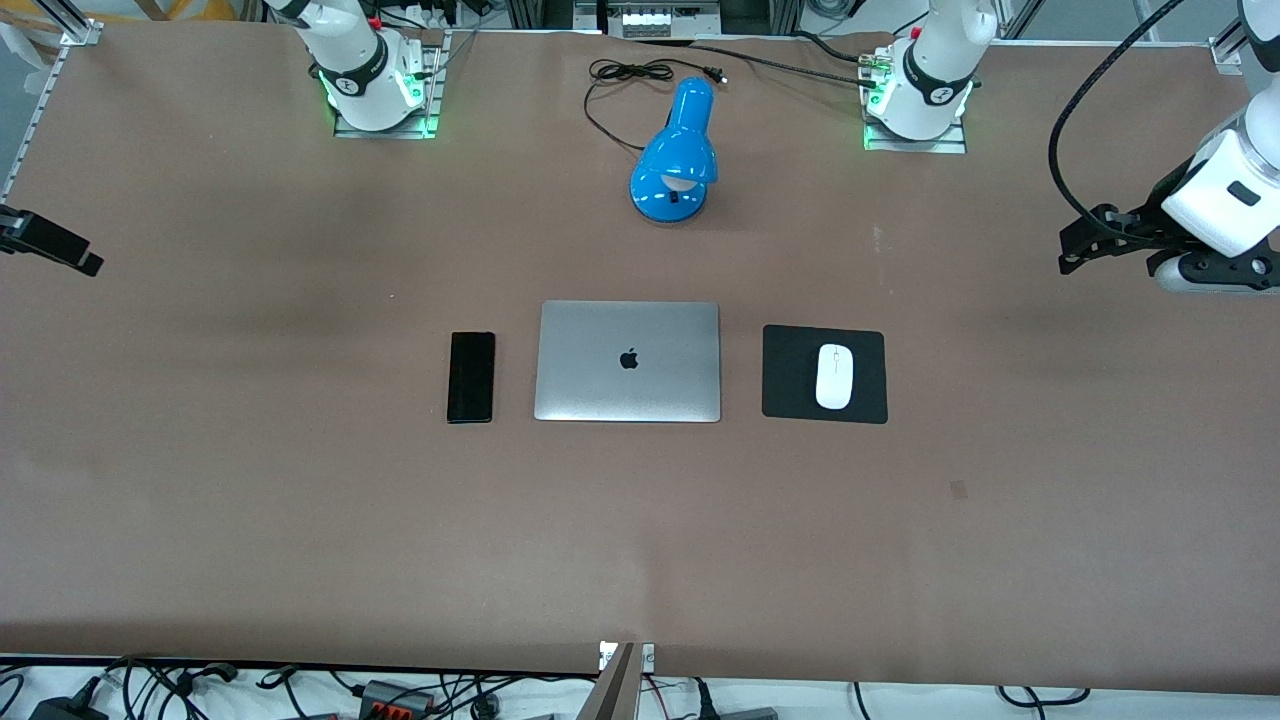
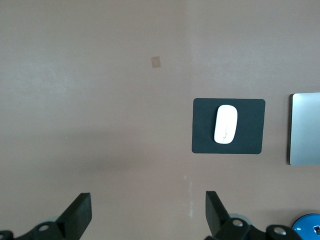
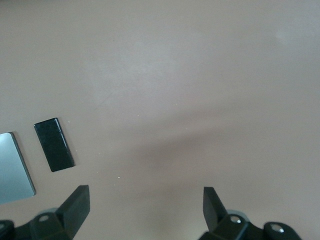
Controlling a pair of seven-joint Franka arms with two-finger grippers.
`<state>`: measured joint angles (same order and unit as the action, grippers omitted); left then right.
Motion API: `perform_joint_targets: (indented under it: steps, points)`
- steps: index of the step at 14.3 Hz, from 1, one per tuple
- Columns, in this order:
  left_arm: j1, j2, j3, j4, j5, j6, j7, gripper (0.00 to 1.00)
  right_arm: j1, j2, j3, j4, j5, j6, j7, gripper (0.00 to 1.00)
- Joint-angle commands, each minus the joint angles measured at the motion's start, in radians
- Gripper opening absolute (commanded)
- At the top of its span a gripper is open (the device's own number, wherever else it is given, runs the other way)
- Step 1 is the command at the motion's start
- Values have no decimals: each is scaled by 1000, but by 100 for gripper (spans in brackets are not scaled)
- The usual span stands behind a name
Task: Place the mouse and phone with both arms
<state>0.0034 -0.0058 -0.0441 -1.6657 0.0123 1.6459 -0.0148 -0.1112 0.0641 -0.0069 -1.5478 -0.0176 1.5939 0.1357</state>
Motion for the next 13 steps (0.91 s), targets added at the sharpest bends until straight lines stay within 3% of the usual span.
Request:
perform_joint_targets:
  steps: [1, 3, 13]
  points:
    - [-8, -10, 0, 7, -17, -11, 12, 100, 1, 14, -1, 6, 13, 5, -53, 100]
    - [-8, -11, -2, 7, -17, -12, 13, 100, -4, 16, -2, 8, 16, 9, -163, 100]
    - [0, -10, 0, 7, -15, -15, 16, 100, -2, 14, -4, 8, 16, -2, -165, 100]
